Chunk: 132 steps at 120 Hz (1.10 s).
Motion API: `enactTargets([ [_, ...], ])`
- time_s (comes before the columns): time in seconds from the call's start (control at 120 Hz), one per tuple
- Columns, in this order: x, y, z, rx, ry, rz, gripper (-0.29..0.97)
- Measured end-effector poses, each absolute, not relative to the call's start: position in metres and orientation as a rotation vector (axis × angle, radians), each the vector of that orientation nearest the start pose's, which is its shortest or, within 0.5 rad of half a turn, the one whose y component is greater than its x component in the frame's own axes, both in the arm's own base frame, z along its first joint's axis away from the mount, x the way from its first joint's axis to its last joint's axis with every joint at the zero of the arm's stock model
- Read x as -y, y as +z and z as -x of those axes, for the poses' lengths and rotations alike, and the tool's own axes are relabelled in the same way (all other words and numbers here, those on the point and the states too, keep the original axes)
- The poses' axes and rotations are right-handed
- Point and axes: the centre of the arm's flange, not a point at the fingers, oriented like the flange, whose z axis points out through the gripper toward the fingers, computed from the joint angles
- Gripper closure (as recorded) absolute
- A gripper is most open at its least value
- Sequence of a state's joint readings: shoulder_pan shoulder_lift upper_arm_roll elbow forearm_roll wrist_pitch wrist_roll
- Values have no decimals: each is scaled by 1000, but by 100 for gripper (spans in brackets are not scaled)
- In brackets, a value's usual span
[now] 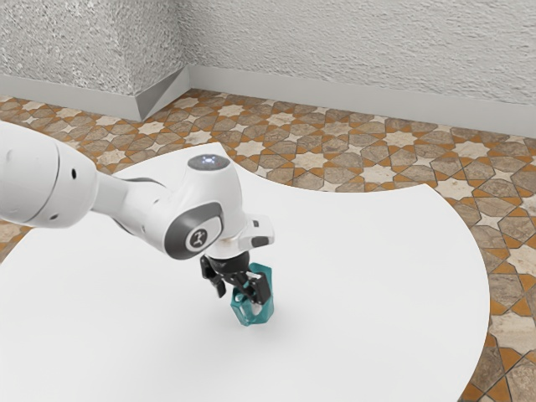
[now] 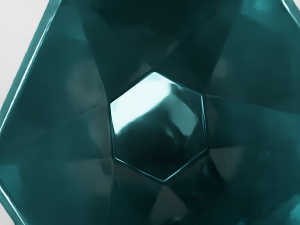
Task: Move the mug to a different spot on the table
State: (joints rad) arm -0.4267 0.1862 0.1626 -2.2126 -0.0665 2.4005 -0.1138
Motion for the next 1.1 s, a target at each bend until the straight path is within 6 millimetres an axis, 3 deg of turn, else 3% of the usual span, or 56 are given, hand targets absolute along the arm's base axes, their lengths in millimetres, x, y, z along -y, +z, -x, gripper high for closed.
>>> enactTargets([
  [0.333,143,283,-527,-160,-13,3153,21],
  [0.633,141,278,-521,-153,0,3146,22],
  [0.742,141,280,-521,-150,-6,3150,22],
  [0.833,140,286,-521,-152,-20,3152,32],
  [1.1,138,290,-524,-163,-38,3148,42],
])
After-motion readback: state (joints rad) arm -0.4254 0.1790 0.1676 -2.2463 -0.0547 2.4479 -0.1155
